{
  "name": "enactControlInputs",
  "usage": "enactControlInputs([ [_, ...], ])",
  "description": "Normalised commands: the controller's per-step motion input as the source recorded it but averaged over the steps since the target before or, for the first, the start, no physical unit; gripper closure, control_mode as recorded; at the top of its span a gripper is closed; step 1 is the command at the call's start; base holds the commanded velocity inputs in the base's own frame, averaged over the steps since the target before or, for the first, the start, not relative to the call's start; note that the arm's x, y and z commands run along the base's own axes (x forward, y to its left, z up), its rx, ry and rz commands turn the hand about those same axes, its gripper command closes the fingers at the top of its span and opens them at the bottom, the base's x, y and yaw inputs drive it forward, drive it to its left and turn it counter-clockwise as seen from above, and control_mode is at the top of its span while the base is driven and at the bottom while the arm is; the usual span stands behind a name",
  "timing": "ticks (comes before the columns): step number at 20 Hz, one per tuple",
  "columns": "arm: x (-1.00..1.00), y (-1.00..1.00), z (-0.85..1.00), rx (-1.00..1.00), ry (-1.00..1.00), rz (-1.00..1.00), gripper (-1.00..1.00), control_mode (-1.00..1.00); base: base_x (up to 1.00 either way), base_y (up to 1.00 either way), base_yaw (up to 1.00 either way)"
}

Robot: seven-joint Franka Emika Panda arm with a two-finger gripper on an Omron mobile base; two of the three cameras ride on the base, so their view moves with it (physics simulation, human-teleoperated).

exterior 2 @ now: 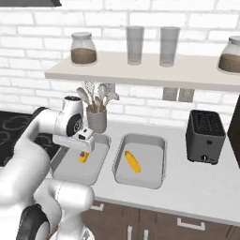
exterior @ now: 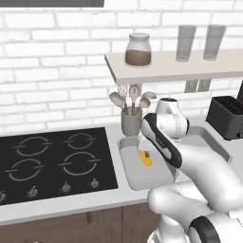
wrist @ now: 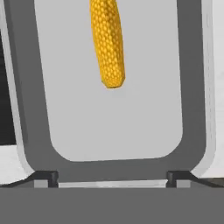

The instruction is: Place one corn and one steak in each tupperware on the nearby counter, to pack two identical lunches.

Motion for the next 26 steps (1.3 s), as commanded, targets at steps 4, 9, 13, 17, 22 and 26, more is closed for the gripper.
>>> enactControlInputs([
  [4,-1.0,-0.14,0.52,0.0,-0.12,-0.08,-1.0,-1.0,0.0,0.0,0.0],
  [9,-1.0,-0.23,0.49,0.0,-0.38,-0.06,-1.0,-1.0,0.0,0.0,0.0],
  [13,0.0,0.0,0.0,0.0,0.0,0.0,-1.0,1.0,-1.0,-0.29,-0.02],
  [17,0.0,0.0,0.0,0.0,0.0,0.0,-1.0,1.0,-1.0,-0.59,-0.03],
  [22,0.0,0.0,0.0,0.0,0.0,0.0,-1.0,1.0,-1.0,-0.8,-0.07],
  [26,0.0,0.0,0.0,0.0,0.0,0.0,-1.0,1.0,-1.0,-0.93,-0.11],
])
